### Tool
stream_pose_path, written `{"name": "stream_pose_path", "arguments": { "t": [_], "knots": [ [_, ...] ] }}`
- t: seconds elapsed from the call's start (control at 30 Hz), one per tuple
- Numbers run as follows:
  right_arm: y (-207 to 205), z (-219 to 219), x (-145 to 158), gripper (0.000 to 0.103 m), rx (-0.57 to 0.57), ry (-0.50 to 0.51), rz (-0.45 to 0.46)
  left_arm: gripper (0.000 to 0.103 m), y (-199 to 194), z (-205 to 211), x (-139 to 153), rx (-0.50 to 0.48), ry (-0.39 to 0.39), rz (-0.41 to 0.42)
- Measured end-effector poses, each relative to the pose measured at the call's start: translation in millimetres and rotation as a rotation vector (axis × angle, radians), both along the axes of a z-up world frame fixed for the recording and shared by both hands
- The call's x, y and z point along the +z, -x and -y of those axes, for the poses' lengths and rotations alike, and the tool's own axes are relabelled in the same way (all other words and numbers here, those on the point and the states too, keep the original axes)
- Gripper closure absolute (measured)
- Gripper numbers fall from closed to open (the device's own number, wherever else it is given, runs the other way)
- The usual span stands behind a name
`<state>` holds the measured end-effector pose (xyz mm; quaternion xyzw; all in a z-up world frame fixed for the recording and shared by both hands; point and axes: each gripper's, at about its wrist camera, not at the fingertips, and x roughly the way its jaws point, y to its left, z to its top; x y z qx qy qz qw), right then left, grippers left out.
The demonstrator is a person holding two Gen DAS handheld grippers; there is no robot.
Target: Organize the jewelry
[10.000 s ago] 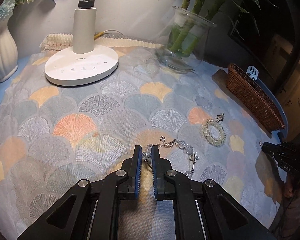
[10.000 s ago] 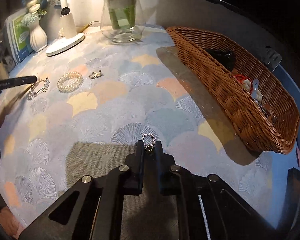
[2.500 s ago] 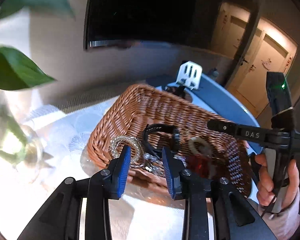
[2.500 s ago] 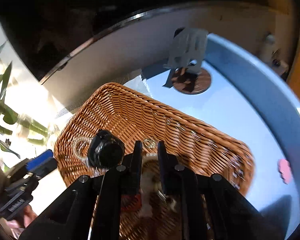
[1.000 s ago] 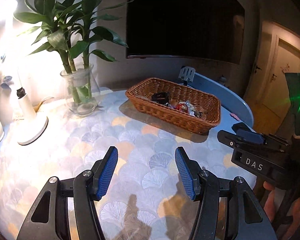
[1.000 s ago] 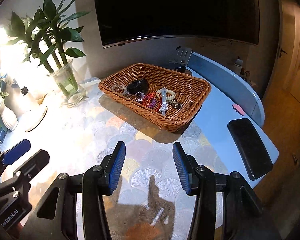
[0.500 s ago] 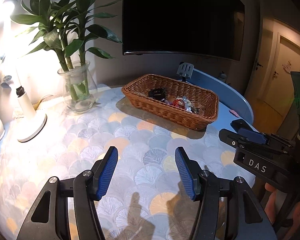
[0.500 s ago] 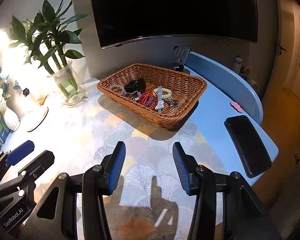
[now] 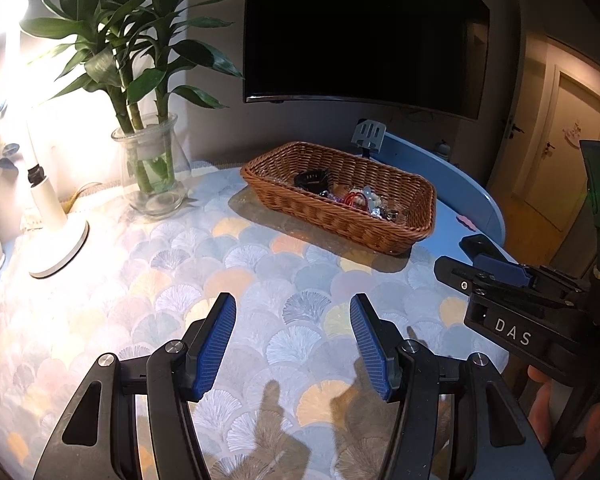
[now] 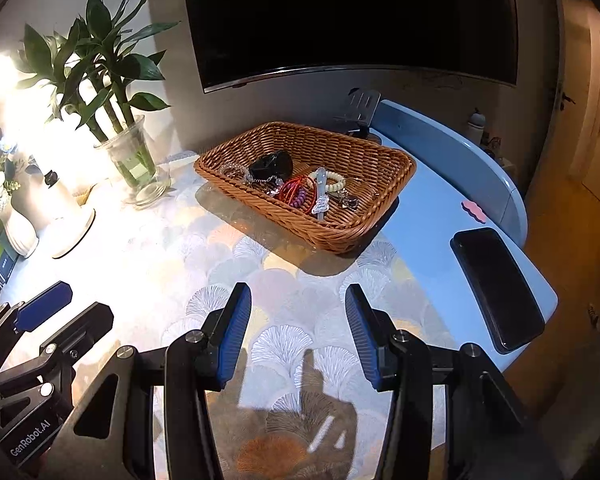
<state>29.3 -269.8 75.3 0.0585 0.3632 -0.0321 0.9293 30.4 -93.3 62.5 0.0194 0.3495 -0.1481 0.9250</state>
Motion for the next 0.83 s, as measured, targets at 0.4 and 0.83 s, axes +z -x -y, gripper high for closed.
{"name": "stream_pose_path", "arguments": {
  "t": [0.4,0.83],
  "knots": [
    [-2,-14,-2,0.051,0.02,0.025,-0.013,0.042,-1,-9,-3,0.006,0.019,-0.008],
    [-6,-18,-5,0.051,0.026,0.04,-0.024,0.042,0,-15,-3,0.034,0.016,0.026]
  ]
}}
